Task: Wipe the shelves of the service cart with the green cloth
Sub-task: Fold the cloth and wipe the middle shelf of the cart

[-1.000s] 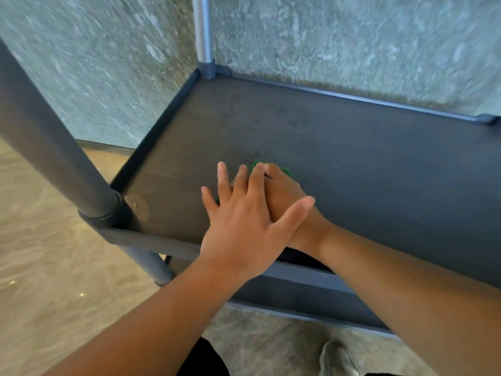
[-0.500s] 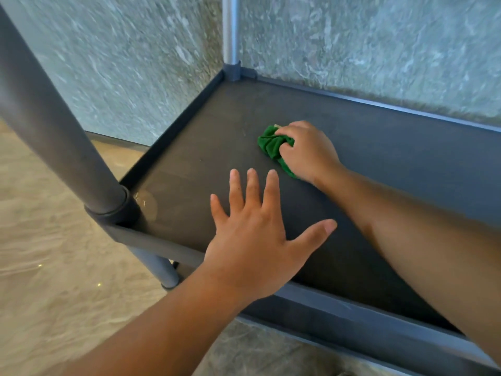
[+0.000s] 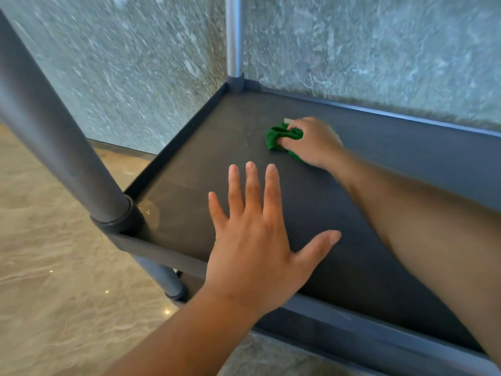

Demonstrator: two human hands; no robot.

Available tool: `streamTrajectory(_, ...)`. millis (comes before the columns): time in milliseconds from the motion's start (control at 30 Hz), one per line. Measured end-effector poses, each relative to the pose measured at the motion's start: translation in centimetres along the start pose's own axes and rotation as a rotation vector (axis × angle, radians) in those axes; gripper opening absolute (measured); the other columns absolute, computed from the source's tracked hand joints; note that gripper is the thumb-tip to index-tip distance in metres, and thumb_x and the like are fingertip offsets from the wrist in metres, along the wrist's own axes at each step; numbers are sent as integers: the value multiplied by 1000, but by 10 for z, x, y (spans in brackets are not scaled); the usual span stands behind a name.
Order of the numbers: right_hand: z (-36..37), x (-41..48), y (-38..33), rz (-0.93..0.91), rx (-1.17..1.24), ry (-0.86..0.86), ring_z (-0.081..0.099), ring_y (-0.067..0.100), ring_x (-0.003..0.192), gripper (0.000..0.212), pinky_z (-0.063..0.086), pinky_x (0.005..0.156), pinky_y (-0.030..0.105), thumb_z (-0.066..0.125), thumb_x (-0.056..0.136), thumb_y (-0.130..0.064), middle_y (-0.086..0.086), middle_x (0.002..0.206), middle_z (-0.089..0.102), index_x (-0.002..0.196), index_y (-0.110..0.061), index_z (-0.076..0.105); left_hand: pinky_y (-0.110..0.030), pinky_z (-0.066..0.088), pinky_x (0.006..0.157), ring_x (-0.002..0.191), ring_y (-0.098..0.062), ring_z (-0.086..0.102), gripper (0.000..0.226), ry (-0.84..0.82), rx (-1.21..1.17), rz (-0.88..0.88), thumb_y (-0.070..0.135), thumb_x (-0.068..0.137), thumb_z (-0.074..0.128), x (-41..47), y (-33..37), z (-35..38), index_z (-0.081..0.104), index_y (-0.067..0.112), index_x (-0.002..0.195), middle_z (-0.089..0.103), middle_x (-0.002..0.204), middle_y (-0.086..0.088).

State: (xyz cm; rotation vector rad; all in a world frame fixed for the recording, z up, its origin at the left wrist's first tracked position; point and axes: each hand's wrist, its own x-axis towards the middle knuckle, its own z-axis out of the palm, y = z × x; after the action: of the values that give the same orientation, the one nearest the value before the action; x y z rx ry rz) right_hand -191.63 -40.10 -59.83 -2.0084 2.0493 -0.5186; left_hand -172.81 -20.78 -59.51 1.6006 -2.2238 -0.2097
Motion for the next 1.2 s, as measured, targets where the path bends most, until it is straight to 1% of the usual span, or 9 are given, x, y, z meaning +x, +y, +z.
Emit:
streamTrajectory(167,-5,-49,-17,-173,-54,-133,42,17,134,98,39,106,55,43,57,-96,-9,142,49,131,-34,59,-57,-7,119,150,-26,-24,109,-68,-36,-40,93,74,0,4,0,-4,-16,21,155,-13,166,-9)
streamTrajectory(267,-10,-86,-23,-261,-5,-227,42,14,131,84,39,107,52,41,70,-89,-8,138,51,132,-35,58,-55,-9,119,150,-23,-26,111,-85,-76,-64,94,71,-5,5,-2,-5,-18,21,155,-16,166,-6)
streamTrajectory(400,-23,-142,-26,-423,19,-410,36,8,139,43,35,114,44,51,96,-53,-19,145,47,136,-39,55,-55,-7,119,151,-21,-23,112,-78,-161,-98,94,70,-5,6,-5,-4,-14,24,156,-14,167,-3)
streamTrajectory(500,-32,-177,-22,-481,121,-517,34,-10,132,34,32,111,30,60,95,-35,-32,136,47,129,-38,61,-53,-7,120,151,-18,-22,114,-96,-245,-137,96,65,-8,7,-7,-7,-14,27,156,-13,167,1)
streamTrajectory(600,-27,-190,-20,-568,151,-447,38,-1,136,39,34,113,38,60,94,-37,-23,144,49,132,-30,63,-53,-9,119,150,-17,-23,118,-123,-290,-144,97,60,-13,7,-7,-9,-13,28,156,-12,167,2)
streamTrajectory(700,-20,-183,-27,-630,-34,-374,34,6,142,40,35,114,40,50,100,-50,-21,152,40,139,-41,52,-53,-11,118,150,-17,-25,114,-144,-225,-101,95,63,-14,5,-7,-7,-16,29,155,-14,166,3)
streamTrajectory(867,-14,-147,-32,-432,-225,-336,9,20,154,58,19,123,45,38,97,-66,-7,166,16,151,-46,34,-53,-12,118,149,-19,-26,108,-156,-163,-94,92,68,-9,7,-6,-6,-14,30,156,-14,167,2)
streamTrajectory(1033,-6,-90,-20,-164,-204,-207,12,25,153,79,17,119,54,46,87,-72,5,167,15,155,-36,30,-55,-9,120,150,-19,-25,113,-137,-128,-104,94,64,-14,5,-3,-5,-11,28,157,-12,167,1)
streamTrajectory(1200,-9,-38,-1,103,-279,-134,14,30,152,102,17,119,58,37,77,-89,9,166,17,158,-30,17,-54,-10,120,148,-18,-29,109,-137,-112,-119,93,66,-11,5,-1,-5,-15,30,155,-16,166,2)
